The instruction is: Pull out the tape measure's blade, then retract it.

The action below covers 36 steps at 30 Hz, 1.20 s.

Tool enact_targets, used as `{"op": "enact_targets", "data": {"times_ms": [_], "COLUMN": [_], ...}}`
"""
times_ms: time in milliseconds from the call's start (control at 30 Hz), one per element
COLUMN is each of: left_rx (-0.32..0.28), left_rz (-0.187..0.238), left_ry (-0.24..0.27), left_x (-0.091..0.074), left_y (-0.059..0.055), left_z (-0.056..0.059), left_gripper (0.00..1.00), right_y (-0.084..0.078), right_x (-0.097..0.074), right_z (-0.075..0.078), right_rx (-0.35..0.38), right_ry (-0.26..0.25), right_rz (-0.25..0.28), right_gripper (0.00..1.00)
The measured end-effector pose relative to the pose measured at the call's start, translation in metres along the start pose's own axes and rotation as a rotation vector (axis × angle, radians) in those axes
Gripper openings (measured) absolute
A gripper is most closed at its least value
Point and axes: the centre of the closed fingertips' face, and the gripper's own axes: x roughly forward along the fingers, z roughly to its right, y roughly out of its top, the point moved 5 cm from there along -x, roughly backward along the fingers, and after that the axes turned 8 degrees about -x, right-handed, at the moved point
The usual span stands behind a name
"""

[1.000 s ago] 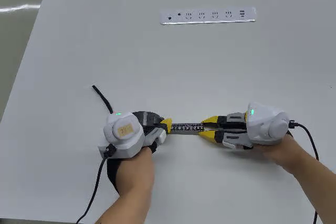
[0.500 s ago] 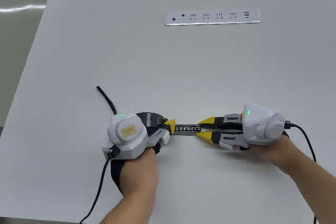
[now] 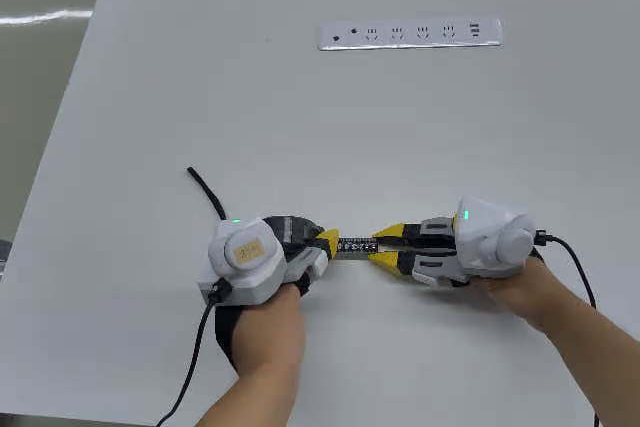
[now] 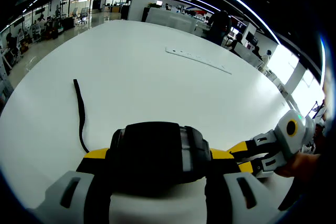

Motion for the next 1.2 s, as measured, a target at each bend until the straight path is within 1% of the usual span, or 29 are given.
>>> {"op": "enact_targets", "data": {"times_ms": [633, 1200], "left_rx": [-0.002, -0.014], "left_rz": [-0.001, 0.003], "left_ry": [-0.002, -0.008], "left_x": [-0.001, -0.001], "left_y": [-0.001, 0.0], "left_z": [0.0, -0.001], "left_gripper": [0.71, 0.71], "right_y": [0.007, 0.013], "right_x": [0.021, 0.04], "right_z": [-0.002, -0.004], "right_rx": [-0.031, -0.062], "right_ry": [0.033, 0.042], "right_rz": [0.002, -0.001], "right_gripper": [0.12, 0.12]}}
